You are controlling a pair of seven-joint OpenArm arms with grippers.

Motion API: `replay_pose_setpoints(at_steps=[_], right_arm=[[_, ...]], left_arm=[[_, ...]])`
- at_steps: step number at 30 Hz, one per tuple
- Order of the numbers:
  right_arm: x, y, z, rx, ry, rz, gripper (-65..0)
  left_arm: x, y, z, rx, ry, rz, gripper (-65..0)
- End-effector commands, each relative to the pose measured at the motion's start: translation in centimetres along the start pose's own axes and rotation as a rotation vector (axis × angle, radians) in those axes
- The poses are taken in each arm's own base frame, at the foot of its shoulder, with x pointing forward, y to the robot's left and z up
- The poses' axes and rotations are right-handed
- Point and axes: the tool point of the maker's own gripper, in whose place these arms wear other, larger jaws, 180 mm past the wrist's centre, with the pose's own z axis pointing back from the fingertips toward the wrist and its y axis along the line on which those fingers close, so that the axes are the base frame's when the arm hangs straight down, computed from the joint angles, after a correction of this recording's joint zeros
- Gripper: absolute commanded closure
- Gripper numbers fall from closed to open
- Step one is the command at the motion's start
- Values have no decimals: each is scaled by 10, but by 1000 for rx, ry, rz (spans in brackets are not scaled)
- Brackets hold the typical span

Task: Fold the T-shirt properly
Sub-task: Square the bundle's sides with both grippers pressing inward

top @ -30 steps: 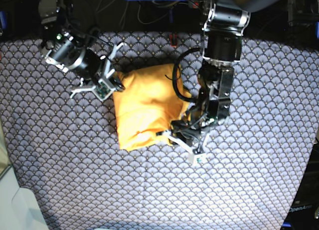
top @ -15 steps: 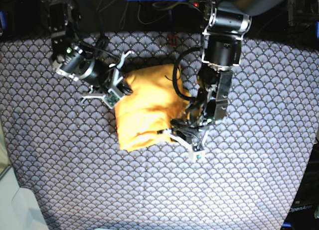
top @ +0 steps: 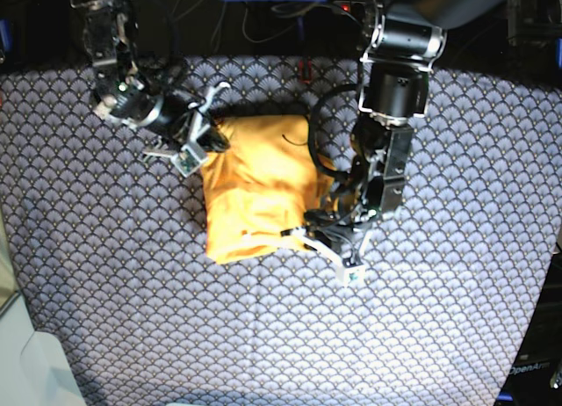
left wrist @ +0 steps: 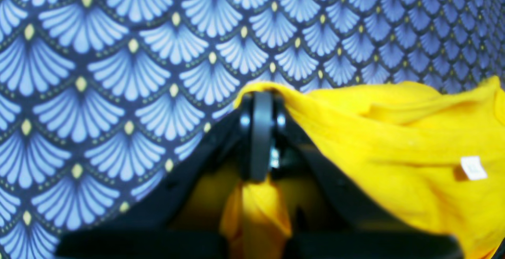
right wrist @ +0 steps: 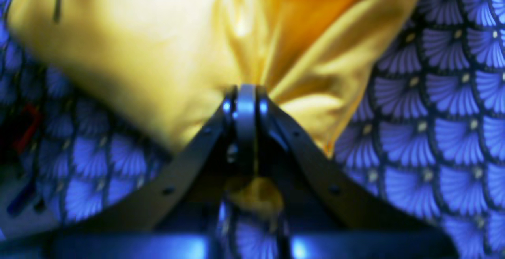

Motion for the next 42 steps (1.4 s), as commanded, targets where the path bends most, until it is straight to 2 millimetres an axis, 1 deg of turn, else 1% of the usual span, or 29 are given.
replay_pose_setpoints(at_steps=[1, 4, 7, 10, 14, 18, 21, 24, 27, 28, 31, 33, 34, 36, 37, 39, 42], right_arm=[[27, -3, 8, -10, -80, 38, 0], [53, -2, 21, -29, -130, 99, 0], [71, -10, 26, -63, -113, 156, 0], [86, -21, 24, -85, -113, 184, 0], [94, -40, 15, -105, -94, 186, 0], [90, -62, -2, -108, -60, 152, 0], [84, -71, -13, -99, -32, 127, 0], [78, -69, -28, -62, -15, 114, 0], [67, -67, -43, -27, 7, 86, 0], [62, -63, -50, -9, 12, 67, 0], [51, -62, -57, 7, 15, 28, 0], [48, -62, -57, 8, 14, 24, 0], [50, -63, -55, 4, 9, 31, 0], [55, -72, -45, -22, 3, 67, 0], [58, -73, -39, -31, -4, 88, 0], [70, -70, -27, -48, -18, 140, 0], [93, -69, -2, -102, -42, 215, 0]], left_arm=[[24, -11, 2, -26, -58, -14, 0], [25, -12, 2, -27, -61, -15, 0], [26, -13, 3, -29, -60, -17, 0], [24, -12, 3, -29, -56, -14, 0], [22, -12, 3, -30, -53, -14, 0], [22, -12, 3, -30, -53, -14, 0], [22, -12, 3, -30, -53, -14, 0], [23, -12, 3, -30, -55, -15, 0], [23, -12, 3, -30, -55, -15, 0], [23, -12, 3, -30, -55, -15, 0], [23, -12, 3, -30, -55, -15, 0], [23, -13, 3, -31, -55, -16, 0], [24, -13, 3, -32, -56, -16, 0], [24, -13, 3, -32, -56, -16, 0], [24, -13, 3, -32, -56, -16, 0], [26, -14, 3, -35, -59, -17, 0], [26, -15, 3, -39, -59, -13, 0]])
